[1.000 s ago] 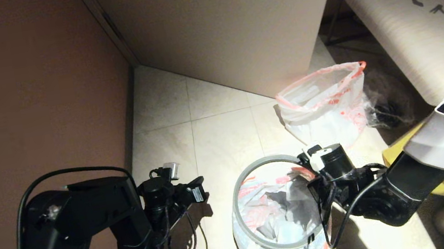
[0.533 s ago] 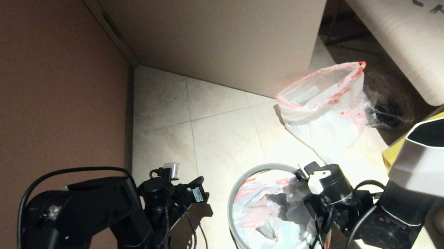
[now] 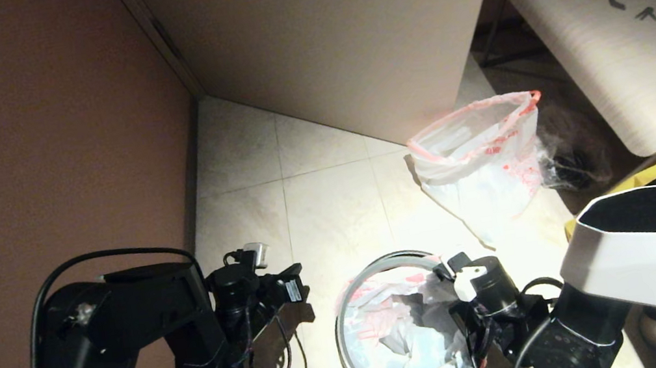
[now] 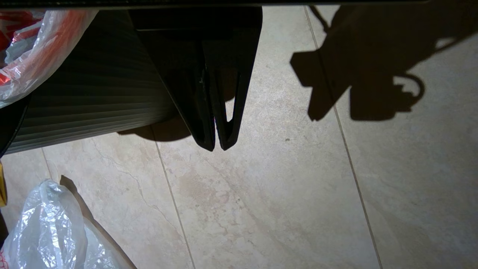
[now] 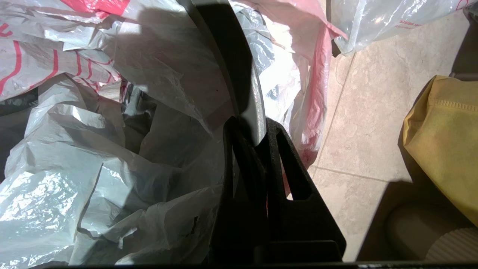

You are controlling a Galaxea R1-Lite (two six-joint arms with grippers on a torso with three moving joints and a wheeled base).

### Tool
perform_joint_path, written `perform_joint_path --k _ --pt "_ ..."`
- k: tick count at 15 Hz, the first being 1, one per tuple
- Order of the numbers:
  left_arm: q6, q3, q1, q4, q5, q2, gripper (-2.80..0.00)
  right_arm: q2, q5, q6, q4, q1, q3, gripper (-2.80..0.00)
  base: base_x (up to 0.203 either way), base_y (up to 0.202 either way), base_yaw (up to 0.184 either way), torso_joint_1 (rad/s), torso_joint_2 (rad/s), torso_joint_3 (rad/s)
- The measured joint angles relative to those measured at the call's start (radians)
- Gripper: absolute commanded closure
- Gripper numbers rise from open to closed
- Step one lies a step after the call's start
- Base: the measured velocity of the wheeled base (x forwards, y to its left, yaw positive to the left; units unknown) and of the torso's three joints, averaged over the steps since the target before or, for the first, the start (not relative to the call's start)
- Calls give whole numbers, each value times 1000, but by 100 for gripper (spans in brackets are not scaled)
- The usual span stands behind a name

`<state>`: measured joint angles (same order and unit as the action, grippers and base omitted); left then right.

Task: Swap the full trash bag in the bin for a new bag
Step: Place the trash can ring on the trash can

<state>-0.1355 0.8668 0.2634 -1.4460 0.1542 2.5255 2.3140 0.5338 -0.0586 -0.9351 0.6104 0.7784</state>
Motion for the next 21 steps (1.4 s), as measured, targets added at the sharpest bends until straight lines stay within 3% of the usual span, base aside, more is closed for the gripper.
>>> perform_joint_path --k 9,21 --pt "0 0 -1 0 0 0 0 -51 24 -4 -6 -8 -28 0 0 0 0 0 0 0" --pt "1 1 -1 0 0 2 0 24 15 -31 -69 -26 0 0 0 0 0 0 0 0"
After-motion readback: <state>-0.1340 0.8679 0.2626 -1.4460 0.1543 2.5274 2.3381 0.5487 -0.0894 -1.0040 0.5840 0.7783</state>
